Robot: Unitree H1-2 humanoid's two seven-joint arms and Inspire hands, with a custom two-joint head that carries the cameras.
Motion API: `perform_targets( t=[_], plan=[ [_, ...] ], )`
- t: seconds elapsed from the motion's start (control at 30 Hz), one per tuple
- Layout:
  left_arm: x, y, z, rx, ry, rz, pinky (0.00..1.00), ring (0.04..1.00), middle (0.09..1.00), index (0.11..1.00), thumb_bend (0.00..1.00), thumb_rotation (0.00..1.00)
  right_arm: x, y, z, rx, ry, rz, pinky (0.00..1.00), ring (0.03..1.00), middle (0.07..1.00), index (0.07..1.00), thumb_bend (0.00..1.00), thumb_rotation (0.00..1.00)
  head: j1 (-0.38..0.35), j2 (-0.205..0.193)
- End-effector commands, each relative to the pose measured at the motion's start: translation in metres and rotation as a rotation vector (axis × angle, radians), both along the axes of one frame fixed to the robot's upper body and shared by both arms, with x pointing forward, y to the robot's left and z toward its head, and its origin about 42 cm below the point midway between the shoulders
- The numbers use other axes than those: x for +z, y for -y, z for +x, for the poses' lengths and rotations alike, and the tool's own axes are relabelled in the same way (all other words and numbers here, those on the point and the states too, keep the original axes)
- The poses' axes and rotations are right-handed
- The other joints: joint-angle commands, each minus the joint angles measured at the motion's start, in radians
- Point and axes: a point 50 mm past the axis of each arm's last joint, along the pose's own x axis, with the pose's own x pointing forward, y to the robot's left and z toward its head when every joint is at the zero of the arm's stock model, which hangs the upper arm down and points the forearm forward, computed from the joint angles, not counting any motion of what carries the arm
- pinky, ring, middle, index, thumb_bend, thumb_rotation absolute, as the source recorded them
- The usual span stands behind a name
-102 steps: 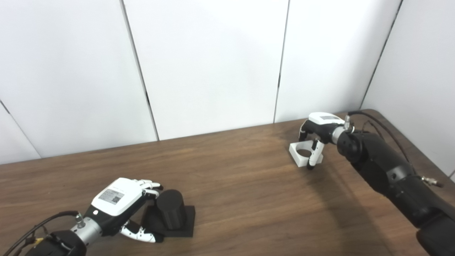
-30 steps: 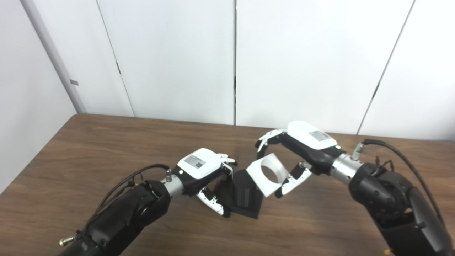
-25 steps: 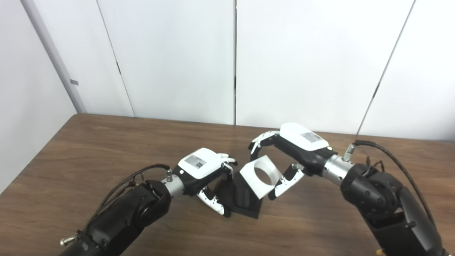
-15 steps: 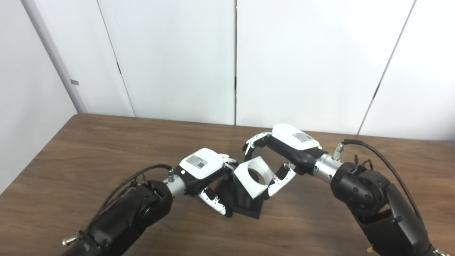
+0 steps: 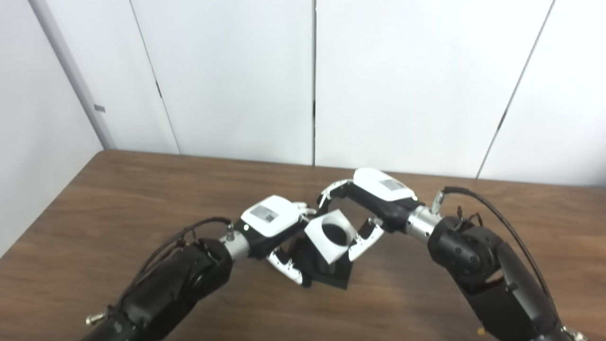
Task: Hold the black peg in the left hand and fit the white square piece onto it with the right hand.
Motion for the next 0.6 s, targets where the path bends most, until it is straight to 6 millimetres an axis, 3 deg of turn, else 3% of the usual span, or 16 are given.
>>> perform_targets(
  t=[0.0, 0.17, 0.43, 0.57],
  plan=[
    [-0.043, 0.006, -0.023, -0.034, -0.123, 0.135, 0.81, 0.896, 0.88, 0.494, 0.52, 0.08, 0.026, -0.013, 0.004, 0.057, 0.099, 0.029, 0.75, 0.8, 0.749, 0.48, 0.52, 0.13, 0.0, 0.002],
    [-0.043, 0.008, -0.024, -0.034, -0.124, 0.133, 0.81, 0.897, 0.88, 0.494, 0.52, 0.08, 0.029, -0.026, -0.003, 0.122, 0.109, -0.01, 0.76, 0.806, 0.747, 0.48, 0.52, 0.13, 0.002, 0.004],
    [-0.043, 0.011, -0.023, -0.035, -0.128, 0.16, 0.83, 0.9, 0.878, 0.495, 0.52, 0.08, 0.041, -0.048, -0.02, 0.253, 0.113, -0.234, 0.83, 0.834, 0.749, 0.478, 0.52, 0.14, 0.002, 0.008],
    [-0.042, 0.011, -0.023, -0.038, -0.125, 0.156, 0.82, 0.887, 0.849, 0.495, 0.52, 0.08, 0.044, -0.05, -0.022, 0.262, 0.088, -0.327, 0.85, 0.846, 0.75, 0.476, 0.52, 0.13, 0.0, 0.01]
  ],
)
